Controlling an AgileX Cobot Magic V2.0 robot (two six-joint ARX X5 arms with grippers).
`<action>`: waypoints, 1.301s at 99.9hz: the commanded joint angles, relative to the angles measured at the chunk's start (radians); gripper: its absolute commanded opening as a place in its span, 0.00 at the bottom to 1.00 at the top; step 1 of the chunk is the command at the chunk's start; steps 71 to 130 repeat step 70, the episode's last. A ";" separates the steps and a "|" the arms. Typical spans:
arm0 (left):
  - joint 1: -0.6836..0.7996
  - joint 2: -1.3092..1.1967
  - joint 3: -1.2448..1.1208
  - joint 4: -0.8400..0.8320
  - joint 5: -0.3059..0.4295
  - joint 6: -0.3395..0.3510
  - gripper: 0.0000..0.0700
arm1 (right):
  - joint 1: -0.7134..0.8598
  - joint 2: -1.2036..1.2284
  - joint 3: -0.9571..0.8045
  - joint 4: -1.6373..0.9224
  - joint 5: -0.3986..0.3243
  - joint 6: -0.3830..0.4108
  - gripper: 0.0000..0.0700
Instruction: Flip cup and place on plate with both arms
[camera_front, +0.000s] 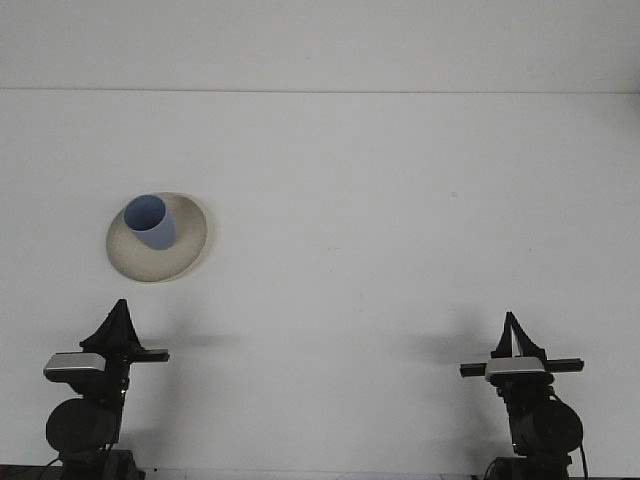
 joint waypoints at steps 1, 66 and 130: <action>0.000 -0.001 -0.020 0.011 0.002 -0.002 0.02 | -0.001 -0.002 -0.002 0.031 0.005 -0.011 0.00; 0.000 -0.001 -0.020 0.012 0.002 -0.002 0.02 | 0.000 -0.002 -0.002 0.042 0.006 -0.011 0.00; 0.000 -0.001 -0.020 0.012 0.002 -0.002 0.02 | 0.000 -0.002 -0.002 0.042 0.006 -0.011 0.00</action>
